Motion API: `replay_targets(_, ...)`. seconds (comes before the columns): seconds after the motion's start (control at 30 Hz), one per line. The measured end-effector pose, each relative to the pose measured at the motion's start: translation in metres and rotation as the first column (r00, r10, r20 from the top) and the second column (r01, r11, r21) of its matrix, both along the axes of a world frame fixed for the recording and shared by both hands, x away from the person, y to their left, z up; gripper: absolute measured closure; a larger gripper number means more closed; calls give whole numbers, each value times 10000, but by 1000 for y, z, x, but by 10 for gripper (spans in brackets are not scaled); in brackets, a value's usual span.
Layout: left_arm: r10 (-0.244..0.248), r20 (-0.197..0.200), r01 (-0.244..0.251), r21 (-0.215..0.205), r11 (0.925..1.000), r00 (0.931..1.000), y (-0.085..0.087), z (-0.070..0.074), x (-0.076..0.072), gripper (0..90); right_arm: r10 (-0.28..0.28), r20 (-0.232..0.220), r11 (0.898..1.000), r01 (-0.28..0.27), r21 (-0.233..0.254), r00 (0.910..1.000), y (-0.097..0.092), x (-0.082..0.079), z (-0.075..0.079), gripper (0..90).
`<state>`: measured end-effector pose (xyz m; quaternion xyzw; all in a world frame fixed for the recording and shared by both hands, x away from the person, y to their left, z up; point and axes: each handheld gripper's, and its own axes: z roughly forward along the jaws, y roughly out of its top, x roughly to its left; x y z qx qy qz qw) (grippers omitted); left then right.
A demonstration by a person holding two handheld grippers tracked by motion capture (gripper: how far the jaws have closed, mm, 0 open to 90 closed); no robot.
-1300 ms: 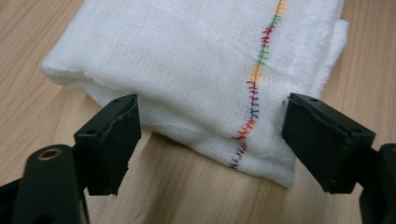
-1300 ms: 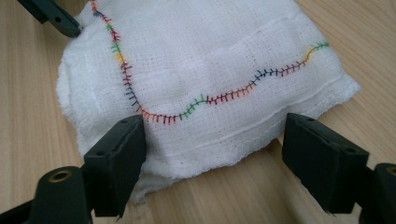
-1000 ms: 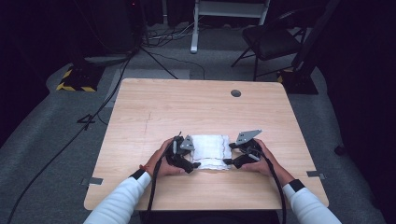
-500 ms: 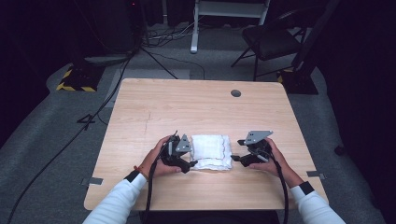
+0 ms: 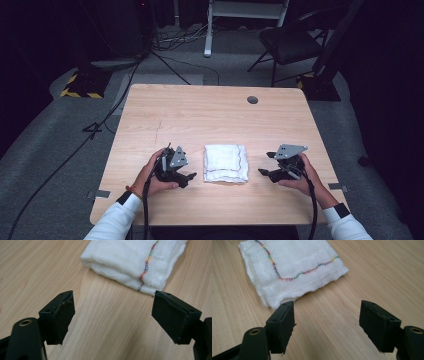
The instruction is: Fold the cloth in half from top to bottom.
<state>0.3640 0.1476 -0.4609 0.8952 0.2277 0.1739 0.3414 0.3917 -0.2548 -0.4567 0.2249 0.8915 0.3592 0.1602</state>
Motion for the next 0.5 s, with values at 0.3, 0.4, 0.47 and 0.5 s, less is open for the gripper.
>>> replay_targets(0.3, 502, 59, -503, 236, 9985, 9987, 21, -5, -10, 189, -438, 110, 9989, 440, -184, 9990, -23, -9, -3, 294)
replay_targets(0.4, 716, 94, -719, 409, 9966, 9974, 29, -7, -13, 189, -618, 125, 9978, 621, -243, 9980, -32, -12, -5, 294)
replay_targets(0.47, 851, 55, -853, 461, 9953, 9964, 34, -9, -14, 189, -783, 130, 9965, 786, -275, 9968, -39, -14, -7, 294)
replay_targets(0.5, 944, 55, -945, 522, 9942, 9955, 37, -10, -15, 189, -866, 112, 9959, 869, -257, 9962, -42, -15, -8, 294)
